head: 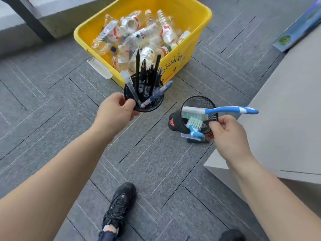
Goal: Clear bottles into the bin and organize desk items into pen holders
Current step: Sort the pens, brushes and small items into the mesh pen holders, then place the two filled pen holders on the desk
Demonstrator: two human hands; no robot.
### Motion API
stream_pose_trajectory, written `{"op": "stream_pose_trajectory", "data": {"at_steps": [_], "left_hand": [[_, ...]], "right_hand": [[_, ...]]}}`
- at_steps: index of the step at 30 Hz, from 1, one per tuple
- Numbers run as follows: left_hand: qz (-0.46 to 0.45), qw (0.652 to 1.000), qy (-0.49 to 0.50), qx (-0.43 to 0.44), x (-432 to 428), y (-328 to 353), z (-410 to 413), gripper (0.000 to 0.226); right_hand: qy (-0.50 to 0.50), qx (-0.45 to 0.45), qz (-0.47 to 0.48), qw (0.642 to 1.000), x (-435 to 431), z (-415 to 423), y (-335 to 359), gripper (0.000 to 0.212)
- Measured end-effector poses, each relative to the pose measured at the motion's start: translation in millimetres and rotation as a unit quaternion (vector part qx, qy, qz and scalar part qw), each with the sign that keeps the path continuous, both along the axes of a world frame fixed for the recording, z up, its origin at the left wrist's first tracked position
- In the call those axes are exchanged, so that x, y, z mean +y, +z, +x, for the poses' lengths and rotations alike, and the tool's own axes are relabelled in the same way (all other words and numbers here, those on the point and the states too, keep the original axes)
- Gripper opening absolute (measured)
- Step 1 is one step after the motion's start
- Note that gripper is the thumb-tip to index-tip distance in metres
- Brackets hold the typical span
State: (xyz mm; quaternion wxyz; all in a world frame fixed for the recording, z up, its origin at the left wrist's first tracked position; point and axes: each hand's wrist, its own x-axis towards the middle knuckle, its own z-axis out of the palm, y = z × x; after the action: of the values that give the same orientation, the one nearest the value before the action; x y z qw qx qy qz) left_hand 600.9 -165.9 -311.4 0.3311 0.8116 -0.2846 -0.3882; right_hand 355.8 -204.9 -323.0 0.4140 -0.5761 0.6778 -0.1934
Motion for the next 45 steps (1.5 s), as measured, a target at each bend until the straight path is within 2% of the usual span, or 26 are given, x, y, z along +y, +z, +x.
{"op": "stream_pose_trajectory", "data": {"at_steps": [4,15,21,26,31,35,41,45], "left_hand": [[-0.009,1.0,-0.021,0.018,-2,15,-15,0.02],[-0.059,0.991,-0.123,0.013,58,114,-59,0.021],[-0.082,0.981,-0.174,0.015,115,177,-101,0.024],[-0.144,0.972,-0.186,-0.01,140,244,-142,0.023],[-0.215,0.954,-0.21,0.004,145,323,-208,0.028],[-0.233,0.934,-0.27,0.026,133,364,-282,0.033],[-0.198,0.921,-0.334,0.041,102,376,-388,0.036],[-0.177,0.91,-0.374,-0.021,84,354,-449,0.042]], "right_hand": [[0.001,-0.018,0.01,1.0,3,-7,17,0.014],[0.041,-0.008,-0.108,0.993,69,-65,115,0.019],[-0.021,-0.077,-0.12,0.99,131,-117,169,0.021],[-0.058,-0.057,-0.185,0.979,170,-186,233,0.018],[-0.118,-0.007,-0.275,0.954,186,-260,310,0.022],[-0.166,0.012,-0.284,0.944,188,-321,353,0.022],[-0.251,0.033,-0.256,0.933,183,-418,364,0.023],[-0.267,0.081,-0.231,0.932,177,-454,347,0.02]]}}
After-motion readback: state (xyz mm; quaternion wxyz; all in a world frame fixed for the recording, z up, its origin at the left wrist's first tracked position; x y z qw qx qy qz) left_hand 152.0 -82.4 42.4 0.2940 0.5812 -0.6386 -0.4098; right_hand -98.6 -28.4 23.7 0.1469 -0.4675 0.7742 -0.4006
